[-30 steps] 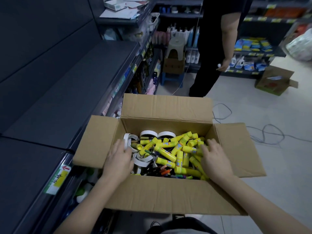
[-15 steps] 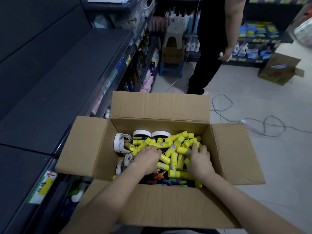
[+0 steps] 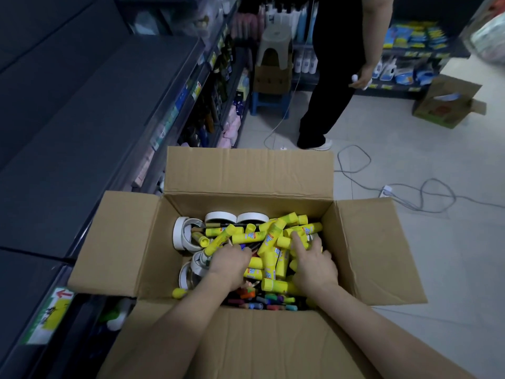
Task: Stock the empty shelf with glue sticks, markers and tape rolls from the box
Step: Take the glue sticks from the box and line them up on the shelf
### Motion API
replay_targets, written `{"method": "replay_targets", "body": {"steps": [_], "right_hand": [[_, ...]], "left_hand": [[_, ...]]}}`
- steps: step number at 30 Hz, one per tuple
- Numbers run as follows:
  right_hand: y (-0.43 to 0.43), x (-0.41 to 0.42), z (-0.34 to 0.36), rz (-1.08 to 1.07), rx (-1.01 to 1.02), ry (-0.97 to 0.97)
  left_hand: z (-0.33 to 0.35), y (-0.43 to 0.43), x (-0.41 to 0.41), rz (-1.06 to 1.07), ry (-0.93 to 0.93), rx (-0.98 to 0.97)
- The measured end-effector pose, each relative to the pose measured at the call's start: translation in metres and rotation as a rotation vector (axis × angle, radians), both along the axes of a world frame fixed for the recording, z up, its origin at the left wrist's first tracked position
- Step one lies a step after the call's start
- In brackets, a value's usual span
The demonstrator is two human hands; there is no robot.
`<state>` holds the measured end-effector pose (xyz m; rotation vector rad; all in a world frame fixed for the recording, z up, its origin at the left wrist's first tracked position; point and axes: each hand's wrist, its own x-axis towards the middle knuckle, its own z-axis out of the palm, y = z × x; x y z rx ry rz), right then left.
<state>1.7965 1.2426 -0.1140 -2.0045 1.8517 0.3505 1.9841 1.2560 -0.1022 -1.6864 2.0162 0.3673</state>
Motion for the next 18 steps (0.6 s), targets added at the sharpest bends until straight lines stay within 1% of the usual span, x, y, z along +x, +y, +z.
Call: {"method": "replay_targets", "body": {"steps": [4,8,12,18], "right_hand": [[-0.004,-0.009,0.008,-0.008,0.026,-0.118],[-0.004,-0.013,0.018,-0.105,0.056,-0.313],[-0.002,-0.011,0.027,-0.154,0.083,-0.443],[-0.006,-0.012,0.039,-0.322,0.111,-0.669]], "left_hand": [[0.009,0.002,0.009,0.047,0.057,-0.001],[0.018,0.006,0.025,0.240,0.192,0.074],[0.023,0.007,0.036,0.409,0.369,0.076],[0.031,0.009,0.032,0.444,0.443,0.078]]}}
